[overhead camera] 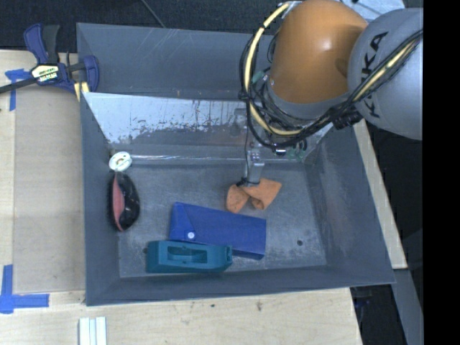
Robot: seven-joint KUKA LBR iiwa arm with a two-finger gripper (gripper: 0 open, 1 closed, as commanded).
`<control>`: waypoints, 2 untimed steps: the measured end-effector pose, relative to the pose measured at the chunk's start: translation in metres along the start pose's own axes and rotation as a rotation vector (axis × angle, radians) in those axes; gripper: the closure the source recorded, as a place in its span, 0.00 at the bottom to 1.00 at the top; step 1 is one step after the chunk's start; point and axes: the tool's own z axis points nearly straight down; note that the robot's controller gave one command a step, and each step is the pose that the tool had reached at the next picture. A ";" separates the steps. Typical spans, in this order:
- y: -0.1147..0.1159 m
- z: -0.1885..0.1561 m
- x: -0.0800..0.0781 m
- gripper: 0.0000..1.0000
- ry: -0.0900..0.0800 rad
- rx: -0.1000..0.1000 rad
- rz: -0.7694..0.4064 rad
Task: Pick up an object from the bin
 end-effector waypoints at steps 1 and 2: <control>-0.024 0.053 0.022 0.00 -0.004 0.000 -0.068; -0.039 0.106 0.020 0.00 -0.002 0.001 -0.151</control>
Offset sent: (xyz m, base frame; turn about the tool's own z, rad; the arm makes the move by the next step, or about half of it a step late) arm -0.0196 -0.0422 -0.1155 -0.1578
